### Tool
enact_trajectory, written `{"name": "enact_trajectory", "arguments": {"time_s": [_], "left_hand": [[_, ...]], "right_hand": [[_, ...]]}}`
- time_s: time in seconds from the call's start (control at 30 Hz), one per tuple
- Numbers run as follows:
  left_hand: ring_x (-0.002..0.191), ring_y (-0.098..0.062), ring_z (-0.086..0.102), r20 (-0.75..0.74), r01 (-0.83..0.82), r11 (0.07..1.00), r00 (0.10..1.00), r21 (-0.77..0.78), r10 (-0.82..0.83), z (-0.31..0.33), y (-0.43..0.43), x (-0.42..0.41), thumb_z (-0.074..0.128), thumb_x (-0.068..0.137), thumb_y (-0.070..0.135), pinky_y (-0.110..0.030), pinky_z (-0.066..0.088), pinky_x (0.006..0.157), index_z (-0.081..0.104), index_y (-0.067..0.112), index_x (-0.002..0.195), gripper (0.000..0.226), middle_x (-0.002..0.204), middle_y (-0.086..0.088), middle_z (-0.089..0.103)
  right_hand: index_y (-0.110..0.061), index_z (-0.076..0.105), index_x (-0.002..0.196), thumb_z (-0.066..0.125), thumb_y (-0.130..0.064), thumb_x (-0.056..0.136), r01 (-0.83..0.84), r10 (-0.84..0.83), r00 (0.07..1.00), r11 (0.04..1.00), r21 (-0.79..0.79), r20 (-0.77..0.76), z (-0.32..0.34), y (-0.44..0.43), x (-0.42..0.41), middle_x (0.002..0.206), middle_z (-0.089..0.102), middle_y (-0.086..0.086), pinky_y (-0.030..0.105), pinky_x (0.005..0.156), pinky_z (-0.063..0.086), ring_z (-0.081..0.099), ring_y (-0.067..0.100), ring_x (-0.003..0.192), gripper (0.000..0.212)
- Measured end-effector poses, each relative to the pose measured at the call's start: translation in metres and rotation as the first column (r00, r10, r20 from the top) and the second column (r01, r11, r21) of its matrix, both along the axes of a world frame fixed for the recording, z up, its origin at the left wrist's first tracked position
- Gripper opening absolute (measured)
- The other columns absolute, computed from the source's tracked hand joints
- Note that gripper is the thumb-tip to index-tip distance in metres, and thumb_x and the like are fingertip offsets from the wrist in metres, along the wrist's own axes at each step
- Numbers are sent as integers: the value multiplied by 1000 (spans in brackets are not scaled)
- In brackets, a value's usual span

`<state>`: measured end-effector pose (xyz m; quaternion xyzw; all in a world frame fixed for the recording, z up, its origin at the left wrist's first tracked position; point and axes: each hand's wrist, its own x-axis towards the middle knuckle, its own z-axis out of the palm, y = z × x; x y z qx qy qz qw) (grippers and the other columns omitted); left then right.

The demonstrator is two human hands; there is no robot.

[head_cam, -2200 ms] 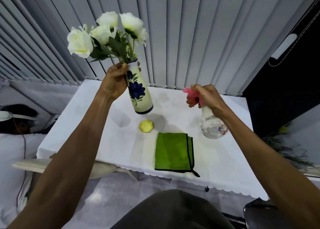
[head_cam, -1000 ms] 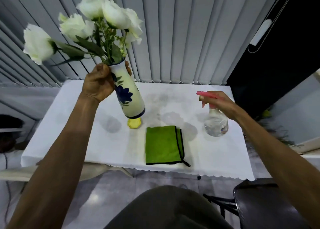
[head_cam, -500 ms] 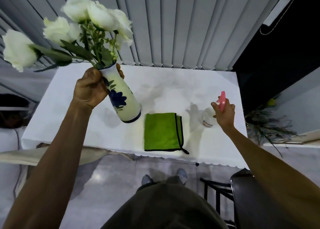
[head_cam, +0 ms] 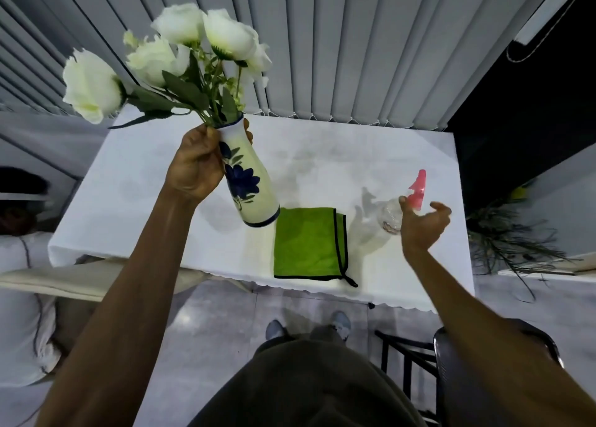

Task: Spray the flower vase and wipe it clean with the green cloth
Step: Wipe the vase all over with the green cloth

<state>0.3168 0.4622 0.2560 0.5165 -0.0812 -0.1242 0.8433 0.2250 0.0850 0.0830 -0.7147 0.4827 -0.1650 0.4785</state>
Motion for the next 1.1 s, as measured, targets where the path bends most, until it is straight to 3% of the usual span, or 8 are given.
{"name": "enact_trajectory", "arguments": {"time_s": [0.07,0.2,0.37,0.53,0.7,0.87,1.0,1.1], "left_hand": [[103,-28,68,-24,24,1000,999,-16,-24,-2,0,1,83,73,34,-42,51,98,70,7,113,51,110,-9,74],[104,-28,69,-55,20,999,998,-35,-22,-5,-3,1,84,73,34,-43,51,98,72,8,112,49,111,-10,74],[104,-27,68,-92,2,1000,996,-6,-3,-10,-6,-2,83,73,34,-42,51,99,73,10,110,45,112,-9,74],[106,-27,67,-129,6,1000,992,19,-4,-15,-6,-4,82,73,36,-40,50,98,69,8,113,51,113,-8,72],[107,-26,65,-121,-5,1000,993,27,9,-19,-4,-1,83,73,38,-40,49,99,66,6,118,58,114,-8,71],[108,-29,63,-111,6,1000,994,6,-5,-19,0,-1,81,76,36,-42,48,98,63,5,120,57,117,-11,69],[107,-29,64,-120,26,1000,992,-3,-26,-15,0,-3,82,74,38,-40,50,96,61,5,122,62,116,-11,69],[105,-29,66,-119,28,999,992,-23,-30,-12,-2,-5,83,73,36,-41,51,96,63,4,120,60,114,-12,71]], "right_hand": [[-3,52,115,77,-42,85,101,-100,995,995,-23,28,3,30,-16,103,59,6,32,76,41,57,24,86,55],[-2,58,110,68,-29,95,-265,267,960,964,37,-84,-27,74,-22,81,65,6,30,74,41,71,36,89,33],[-1,45,139,72,-43,91,-453,536,784,839,302,-312,-63,92,9,136,55,21,45,99,50,57,39,125,69],[-3,50,130,77,-57,80,-393,485,746,874,286,-456,-83,93,24,132,58,18,54,99,51,59,41,122,78],[-10,65,106,77,-68,64,-400,480,759,877,266,-440,-105,94,33,103,73,11,51,87,58,71,36,99,73],[-8,62,94,75,-33,88,-380,518,774,840,387,-364,-80,106,44,104,71,15,43,85,58,67,33,92,29],[-7,62,123,63,-30,99,-418,546,826,760,498,-141,-59,107,38,124,67,13,44,94,54,64,34,113,33],[-11,65,117,65,-31,98,-535,598,802,719,443,-2,-19,106,34,118,70,10,48,98,54,66,33,113,27]]}}
